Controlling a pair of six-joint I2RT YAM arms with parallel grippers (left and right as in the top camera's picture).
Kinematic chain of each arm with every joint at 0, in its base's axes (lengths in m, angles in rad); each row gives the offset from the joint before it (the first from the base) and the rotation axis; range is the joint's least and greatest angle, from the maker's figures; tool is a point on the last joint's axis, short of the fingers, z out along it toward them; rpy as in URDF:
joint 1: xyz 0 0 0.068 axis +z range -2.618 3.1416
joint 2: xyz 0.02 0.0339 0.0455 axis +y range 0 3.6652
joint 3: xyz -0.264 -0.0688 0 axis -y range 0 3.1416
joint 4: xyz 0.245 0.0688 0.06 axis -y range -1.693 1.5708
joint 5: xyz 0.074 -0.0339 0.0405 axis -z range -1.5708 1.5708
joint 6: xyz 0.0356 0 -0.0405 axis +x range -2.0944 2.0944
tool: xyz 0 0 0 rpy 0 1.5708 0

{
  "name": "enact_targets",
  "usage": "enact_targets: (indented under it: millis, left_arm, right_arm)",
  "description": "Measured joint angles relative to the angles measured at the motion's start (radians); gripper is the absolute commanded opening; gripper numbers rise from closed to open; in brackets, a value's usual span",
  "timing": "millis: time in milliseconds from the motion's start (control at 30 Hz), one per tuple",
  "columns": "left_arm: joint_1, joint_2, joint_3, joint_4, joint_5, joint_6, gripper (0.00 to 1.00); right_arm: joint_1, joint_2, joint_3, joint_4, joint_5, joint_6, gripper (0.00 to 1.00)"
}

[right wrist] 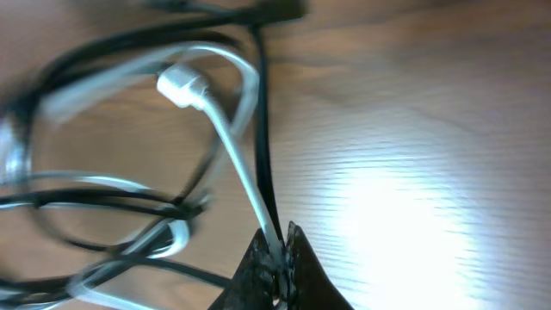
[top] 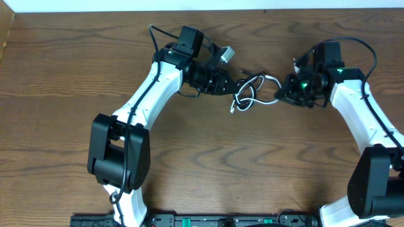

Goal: Untangle cables

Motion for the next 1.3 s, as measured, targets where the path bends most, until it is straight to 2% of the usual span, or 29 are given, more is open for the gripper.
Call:
enact_targets:
  millis: [267,400,600,633,667,733,833,1000,1200,1300]
  left_arm:
    - [0.016,0.001,0.0,0.0,-0.057,-0.074,0.07]
    - [0.015,0.001,0.0,0.0,-0.064,-0.093,0.07]
    - [-0.001,0.001,0.0,0.0,-0.079,-0.115,0.08]
    - [-0.005,0.001,0.0,0.0,-0.079,-0.12,0.07]
    - [-0.008,0.001,0.0,0.0,-0.077,-0.125,0.08]
    - [-0.012,0.001,0.0,0.0,-0.06,-0.131,0.07]
    - [-0.01,0.001,0.0,0.001,-0.035,-0.132,0.07]
    - [-0.009,-0.013,0.0,0.001,-0.024,-0.133,0.07]
    - [-0.009,-0.089,-0.001,0.021,-0.019,-0.14,0.08]
    - [-0.009,-0.129,-0.001,0.063,-0.014,-0.178,0.07]
  right_arm:
    - [0.0,0.0,0.0,-0.073,0.231,0.007,0.01]
    - [0.0,0.0,0.0,-0.057,0.216,0.005,0.01]
    - [0.035,0.0,0.0,0.022,0.094,-0.001,0.02]
    - [0.048,0.0,0.0,0.031,0.085,-0.001,0.05]
    - [0.058,0.0,0.0,0.035,0.081,0.002,0.13]
    - [0.077,0.0,0.0,0.035,0.082,0.008,0.35]
    - [0.082,0.0,0.0,0.023,0.091,0.011,0.51]
    - [0.054,0.0,0.0,0.025,0.03,-0.034,0.58]
    - [0.013,-0.014,0.015,0.067,-0.206,-0.104,0.56]
    - [0.016,-0.043,0.022,0.121,-0.33,-0.092,0.53]
